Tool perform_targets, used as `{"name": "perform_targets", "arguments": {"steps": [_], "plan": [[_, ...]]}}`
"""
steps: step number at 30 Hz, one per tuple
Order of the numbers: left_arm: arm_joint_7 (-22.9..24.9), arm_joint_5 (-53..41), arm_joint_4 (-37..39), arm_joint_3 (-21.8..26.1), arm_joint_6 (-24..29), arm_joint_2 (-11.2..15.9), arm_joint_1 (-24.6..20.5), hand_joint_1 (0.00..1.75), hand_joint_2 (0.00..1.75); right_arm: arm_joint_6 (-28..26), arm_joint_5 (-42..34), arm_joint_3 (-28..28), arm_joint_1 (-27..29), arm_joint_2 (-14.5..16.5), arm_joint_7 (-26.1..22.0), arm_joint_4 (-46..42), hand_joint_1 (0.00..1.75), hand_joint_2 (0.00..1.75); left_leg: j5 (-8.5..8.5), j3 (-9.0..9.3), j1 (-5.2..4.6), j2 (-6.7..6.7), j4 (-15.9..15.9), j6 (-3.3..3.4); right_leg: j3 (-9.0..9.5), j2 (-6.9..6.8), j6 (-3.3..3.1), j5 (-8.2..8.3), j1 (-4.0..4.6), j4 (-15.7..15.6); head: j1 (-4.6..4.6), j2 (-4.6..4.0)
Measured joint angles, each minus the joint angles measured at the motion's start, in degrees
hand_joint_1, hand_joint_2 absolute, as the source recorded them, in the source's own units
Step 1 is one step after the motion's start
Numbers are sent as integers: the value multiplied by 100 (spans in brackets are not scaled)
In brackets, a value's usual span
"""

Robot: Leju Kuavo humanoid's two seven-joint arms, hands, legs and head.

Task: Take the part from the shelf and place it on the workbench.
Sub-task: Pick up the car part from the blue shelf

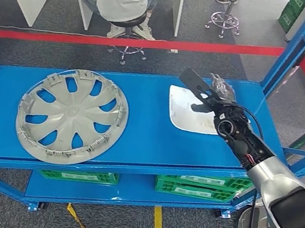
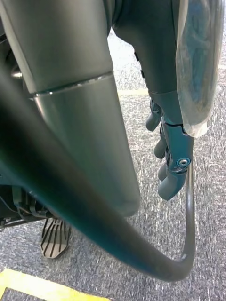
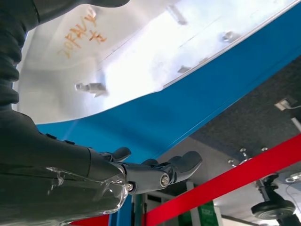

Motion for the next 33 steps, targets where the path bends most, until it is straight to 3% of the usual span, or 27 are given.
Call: {"name": "perform_targets", "arguments": {"steps": [17,33], "plan": [[-14,123,0,-3,-31,26,15,0,0,502,304,400,-226,-64,32,830,0,175,0,0,0,-1,0,0,1,-1,0,0,1,-1,-1,0],[-68,194,0,-3,-32,52,81,0,0,474,129,595,-246,-216,-185,1355,0,175,0,0,0,0,1,0,1,0,0,0,0,-1,0,0]]}}
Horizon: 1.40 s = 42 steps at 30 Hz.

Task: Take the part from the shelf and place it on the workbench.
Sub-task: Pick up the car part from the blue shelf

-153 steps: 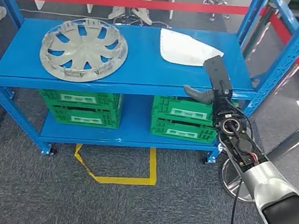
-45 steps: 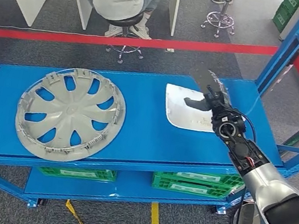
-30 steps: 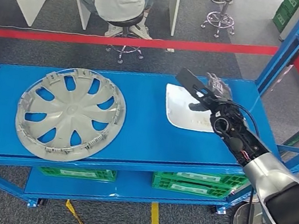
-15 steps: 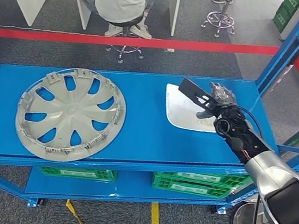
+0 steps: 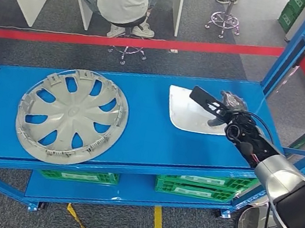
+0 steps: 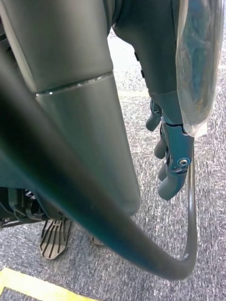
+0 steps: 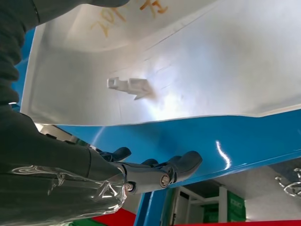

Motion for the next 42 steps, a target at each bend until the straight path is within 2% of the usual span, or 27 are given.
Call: {"name": "perform_targets", "arguments": {"steps": [25,27,28,29,31,32,33,42], "plan": [[-111,112,0,-42,15,12,53,0,0,40,-591,134,40,-71,-410,304,0,175,0,2,0,1,0,0,2,1,0,0,1,-1,0,0],[-111,114,0,-70,15,15,53,0,0,40,-605,138,40,-71,-418,314,5,175,0,3,0,1,0,0,4,1,0,0,0,-1,0,0],[-111,116,0,-82,15,16,53,0,0,41,-622,139,39,-71,-428,318,15,175,0,3,0,1,0,0,5,1,0,0,0,-1,0,0],[-112,119,0,-92,15,17,53,0,0,43,-646,141,39,-71,-441,322,46,175,0,4,0,1,0,0,6,1,0,0,0,-1,0,0],[-122,131,0,-103,16,19,53,0,0,47,-699,148,38,-71,-471,327,122,175,0,5,0,1,0,0,8,1,0,0,0,-1,0,0],[-129,135,0,-111,17,20,52,0,0,49,-724,153,38,-71,-483,328,154,175,0,6,0,1,0,0,8,1,0,0,0,-1,0,0],[-137,138,0,-121,17,21,52,0,0,49,-752,158,38,-71,-492,330,166,175,0,7,0,1,0,0,8,1,0,0,0,-1,0,0],[-131,106,0,-192,-3,36,27,0,0,-15,-936,186,44,-116,-474,322,174,175,0,9,0,1,1,0,8,1,0,0,1,-1,0,0]]}}
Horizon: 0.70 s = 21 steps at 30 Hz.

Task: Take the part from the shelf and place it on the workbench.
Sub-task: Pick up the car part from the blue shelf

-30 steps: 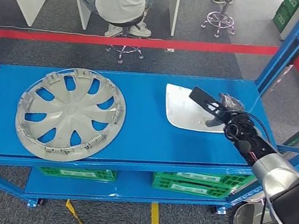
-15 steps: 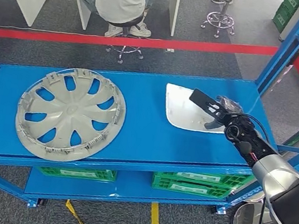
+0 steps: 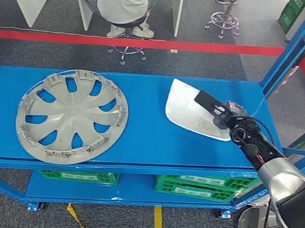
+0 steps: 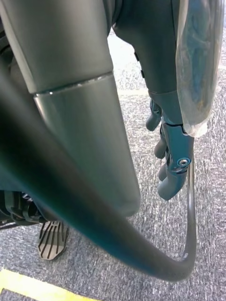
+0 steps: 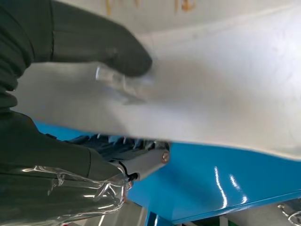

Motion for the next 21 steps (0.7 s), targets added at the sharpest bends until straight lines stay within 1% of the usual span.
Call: {"name": "perform_targets", "arguments": {"steps": [20,21], "plan": [[-44,117,0,-75,26,6,0,0,0,-82,-8,134,-5,-9,-10,-33,175,175,0,-1,0,1,-1,0,2,0,0,0,-1,0,-4,0],[-45,119,0,-75,28,6,0,0,44,-86,-8,139,-6,-9,-14,-33,175,175,0,-1,0,1,-1,0,2,0,0,0,-1,0,-4,0]]}}
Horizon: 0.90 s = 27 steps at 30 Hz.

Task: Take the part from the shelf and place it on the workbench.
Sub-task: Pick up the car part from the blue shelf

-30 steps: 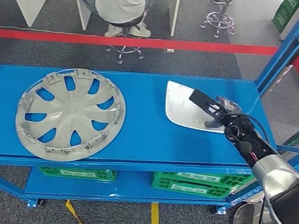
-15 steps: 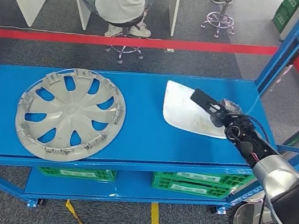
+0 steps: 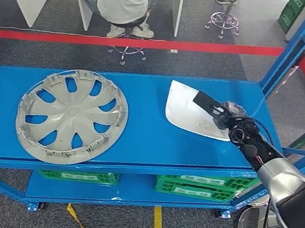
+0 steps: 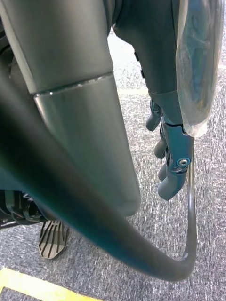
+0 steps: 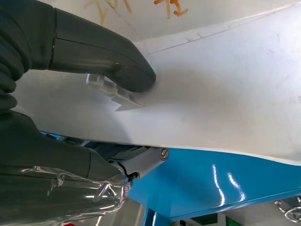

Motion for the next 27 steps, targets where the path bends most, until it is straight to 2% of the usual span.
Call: {"name": "perform_targets", "arguments": {"steps": [3,8,13,20,27], "plan": [[-39,34,0,-3,-36,2,2,0,175,-20,-1,9,-1,0,-21,0,175,175,0,-1,0,0,0,0,0,0,0,0,0,0,0,0],[-167,86,0,-3,-258,16,9,0,175,-35,-11,27,-5,0,-96,0,175,175,0,-4,0,0,0,0,1,-1,0,0,0,0,0,0],[-245,61,0,-9,-234,34,9,0,175,-91,-60,44,-8,0,-164,0,175,175,0,-4,0,-1,0,0,0,-2,0,0,0,0,1,0],[-331,188,0,-10,-98,48,14,0,175,-581,-648,-49,9,2,-917,-150,175,175,0,-2,0,-1,0,0,0,-2,0,0,0,0,0,0],[-331,188,0,-10,-91,50,15,0,175,-720,-858,-156,40,2,-1150,-328,175,175,0,-2,0,-2,0,0,0,-4,0,0,0,0,1,0]]}}
